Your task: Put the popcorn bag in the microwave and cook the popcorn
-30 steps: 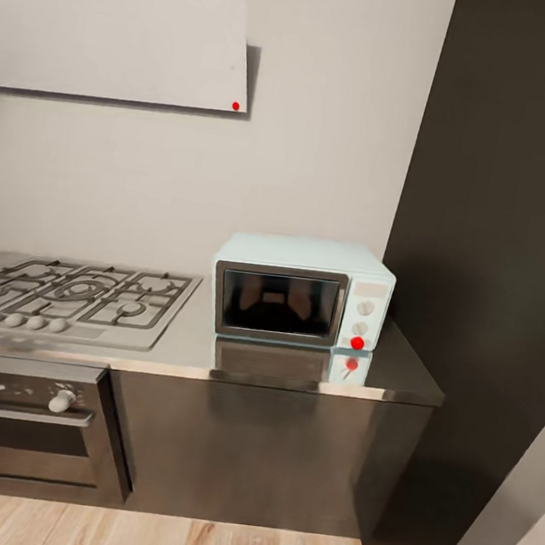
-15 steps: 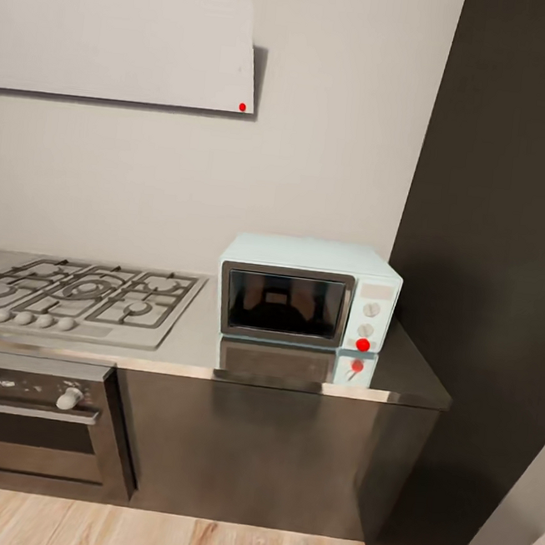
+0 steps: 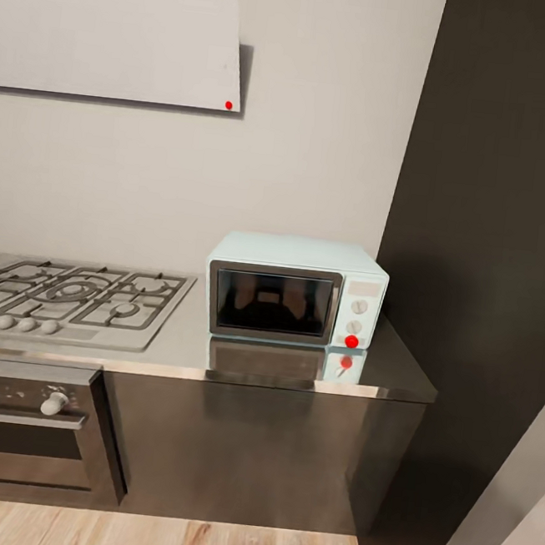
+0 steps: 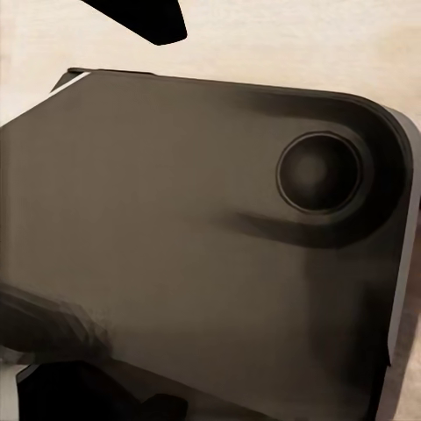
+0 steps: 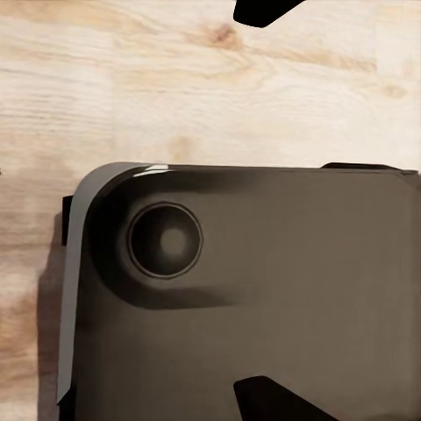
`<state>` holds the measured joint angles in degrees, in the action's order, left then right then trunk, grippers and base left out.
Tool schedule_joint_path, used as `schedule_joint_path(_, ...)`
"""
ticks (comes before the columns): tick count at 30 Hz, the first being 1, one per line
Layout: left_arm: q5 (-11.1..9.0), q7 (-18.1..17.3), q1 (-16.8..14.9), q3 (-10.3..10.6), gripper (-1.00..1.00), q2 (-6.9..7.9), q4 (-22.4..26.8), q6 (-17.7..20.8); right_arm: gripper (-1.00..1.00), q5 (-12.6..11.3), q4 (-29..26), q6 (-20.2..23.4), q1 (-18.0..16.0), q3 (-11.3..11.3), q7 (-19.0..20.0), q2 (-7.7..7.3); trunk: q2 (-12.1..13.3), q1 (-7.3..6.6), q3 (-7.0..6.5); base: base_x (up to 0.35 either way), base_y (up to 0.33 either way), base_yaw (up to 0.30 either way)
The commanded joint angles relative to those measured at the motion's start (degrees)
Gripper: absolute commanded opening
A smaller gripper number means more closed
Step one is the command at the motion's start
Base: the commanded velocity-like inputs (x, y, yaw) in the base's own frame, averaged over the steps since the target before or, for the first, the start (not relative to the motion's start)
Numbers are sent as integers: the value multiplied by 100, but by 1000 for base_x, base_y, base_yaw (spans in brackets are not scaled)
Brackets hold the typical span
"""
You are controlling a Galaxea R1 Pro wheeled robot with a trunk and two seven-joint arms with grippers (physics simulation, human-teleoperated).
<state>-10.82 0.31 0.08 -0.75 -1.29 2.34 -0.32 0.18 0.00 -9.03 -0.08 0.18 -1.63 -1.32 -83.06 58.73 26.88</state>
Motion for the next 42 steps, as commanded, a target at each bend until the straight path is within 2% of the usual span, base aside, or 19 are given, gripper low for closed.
schedule_joint_path(1,-35,4,1,-4,100,-2,6,-3,100,10,0,-16,-1,10,-13,0,-2,0,5,0,0,0)
schedule_joint_path(11,-29,-4,0,-4,100,-3,7,-3,100,31,-10,32,-1,25,-8,35,-2,0,5,0,0,0)
schedule_joint_path(14,-26,1,-1,-3,100,-3,11,-3,100,87,-484,94,-1,24,27,77,-2,0,5,0,0,0)
schedule_joint_path(16,-26,3,1,3,100,-3,12,-10,100,372,-1377,575,-1,212,29,121,-2,0,5,0,0,0)
schedule_joint_path(17,-26,4,1,3,100,-3,10,-21,100,568,-1989,1034,-1,280,30,135,-2,0,5,0,0,0)
schedule_joint_path(19,-26,4,1,4,100,-3,5,-146,100,762,-3273,2014,-1,337,31,146,-2,0,5,0,0,0)
schedule_joint_path(20,-26,4,1,4,100,-3,4,-183,100,788,-3707,2297,-1,345,31,147,-2,0,5,0,0,0)
schedule_joint_path(25,-26,4,1,5,100,-3,2,-247,100,811,-6856,3827,-3,367,24,153,-2,0,5,0,0,0)
schedule_joint_path(27,-26,4,1,6,100,-3,1,-249,100,770,-7845,4300,-128,362,7,206,-2,0,5,0,0,0)
schedule_joint_path(28,-26,4,1,7,100,-3,1,-249,100,764,-8223,4563,-600,359,5,419,-2,0,5,0,0,0)
schedule_joint_path(29,-26,4,1,8,100,-3,2,-249,100,768,-8306,4804,-1002,355,5,580,-2,0,5,0,0,0)
schedule_joint_path(30,-26,4,1,7,100,-3,1,-249,100,775,-8352,5144,-1578,353,1,743,-2,0,5,0,0,0)
schedule_joint_path(31,-26,4,1,8,100,-3,2,-249,100,777,-8364,5292,-1875,352,-1,802,-2,0,5,0,0,0)
schedule_joint_path(33,-31,4,1,5,100,-3,1,-249,100,750,-8361,5698,-3006,312,-10,988,-2,0,5,0,0,0)
schedule_joint_path(35,-34,4,1,1,100,-3,2,-249,100,743,-8352,5879,-3763,260,-144,1132,-2,0,5,0,0,0)
schedule_joint_path(37,-34,4,1,-3,100,-3,3,-249,100,733,-8232,5912,-4450,243,-628,1132,-2,0,5,0,0,0)
schedule_joint_path(39,-35,4,1,-4,100,-3,0,-249,100,612,-7544,5809,-5133,237,-1090,1132,-2,0,5,0,0,0)
schedule_joint_path(40,-35,4,1,-2,100,-3,2,-249,100,476,-7193,5648,-5254,234,-1156,1132,-2,0,5,0,0,0)
schedule_joint_path(42,-26,1,1,2,100,-3,3,-249,100,242,-6657,4981,-5363,243,-1208,1132,-2,0,5,0,0,0)
